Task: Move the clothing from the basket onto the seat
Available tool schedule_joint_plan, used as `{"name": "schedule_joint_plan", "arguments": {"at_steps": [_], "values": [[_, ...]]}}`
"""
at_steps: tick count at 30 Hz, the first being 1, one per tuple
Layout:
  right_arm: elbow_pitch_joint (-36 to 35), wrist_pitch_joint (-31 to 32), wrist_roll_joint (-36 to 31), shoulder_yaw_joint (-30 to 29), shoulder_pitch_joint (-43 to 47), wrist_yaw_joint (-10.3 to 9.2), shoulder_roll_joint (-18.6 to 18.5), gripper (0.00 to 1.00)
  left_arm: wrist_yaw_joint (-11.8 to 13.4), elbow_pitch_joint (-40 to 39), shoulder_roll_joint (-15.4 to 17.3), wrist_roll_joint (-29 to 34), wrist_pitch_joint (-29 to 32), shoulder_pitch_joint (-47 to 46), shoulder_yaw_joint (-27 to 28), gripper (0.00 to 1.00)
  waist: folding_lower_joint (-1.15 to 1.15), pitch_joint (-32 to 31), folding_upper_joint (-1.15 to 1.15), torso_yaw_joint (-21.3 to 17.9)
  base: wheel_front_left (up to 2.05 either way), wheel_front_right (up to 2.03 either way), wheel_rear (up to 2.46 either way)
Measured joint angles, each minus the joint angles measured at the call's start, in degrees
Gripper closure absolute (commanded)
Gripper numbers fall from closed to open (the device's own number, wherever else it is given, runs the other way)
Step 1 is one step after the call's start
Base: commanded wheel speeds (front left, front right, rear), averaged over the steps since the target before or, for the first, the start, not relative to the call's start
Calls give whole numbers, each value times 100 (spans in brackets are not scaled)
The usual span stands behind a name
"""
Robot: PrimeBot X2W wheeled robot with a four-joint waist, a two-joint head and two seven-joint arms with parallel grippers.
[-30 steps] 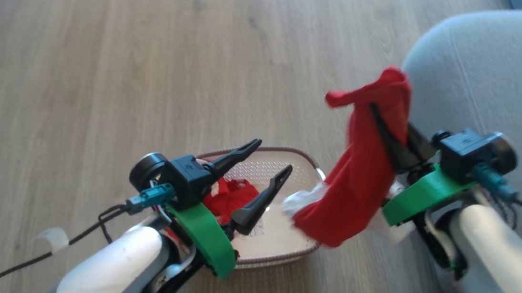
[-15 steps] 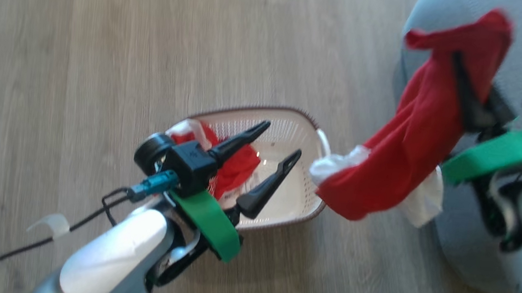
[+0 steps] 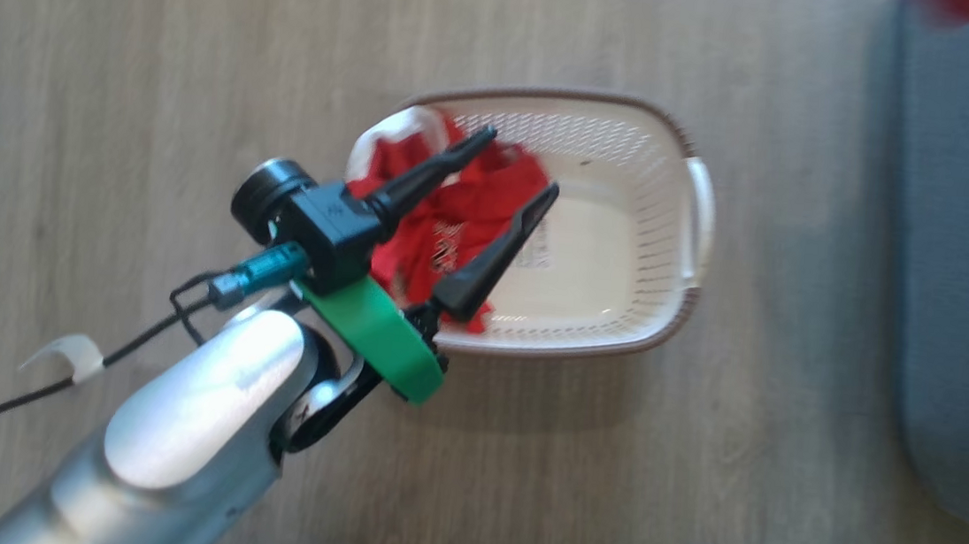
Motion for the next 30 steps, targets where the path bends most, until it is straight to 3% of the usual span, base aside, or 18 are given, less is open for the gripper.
{"name": "schedule_joint_plan", "arguments": {"at_steps": [3, 6, 9, 12, 16, 23, 30], "values": [[265, 177, -385, -457, -594, 0, -35, 100, -20, 86, -73, -31, -49, -40, 15, 0, 0, 128, 0, 174, 0, 0, 0], [630, 398, -1188, -1091, -1280, 0, -364, 100, -45, 191, -192, -57, -101, -48, 59, 0, 0, 293, 0, 457, 0, 0, 0], [804, 468, -1758, -1870, -1842, -1, -536, 100, -25, 204, -275, -207, -155, -18, 372, 0, -2, 429, 0, 731, 0, 0, 0], [823, 584, -2231, -2258, -2344, 0, -542, 100, 63, 199, -266, -333, -193, 158, 743, 0, -1, 614, 0, 887, 0, 0, 0], [889, 770, -2704, -2458, -2599, 0, -465, 100, 58, 204, -248, -396, -193, 670, 984, 0, -1, 737, 0, 936, 0, 0, 0], [626, 1221, -3081, -2224, -3437, 0, -527, 100, -1, 176, -277, -386, -193, 1037, 1191, 0, -2, 686, 0, 867, 0, 0, 0], [369, 1705, -3460, -2093, -3713, 0, -895, 100, -53, 146, -392, -323, -193, 1318, 1279, 0, -2, 704, 0, 829, 0, 0, 0]]}}
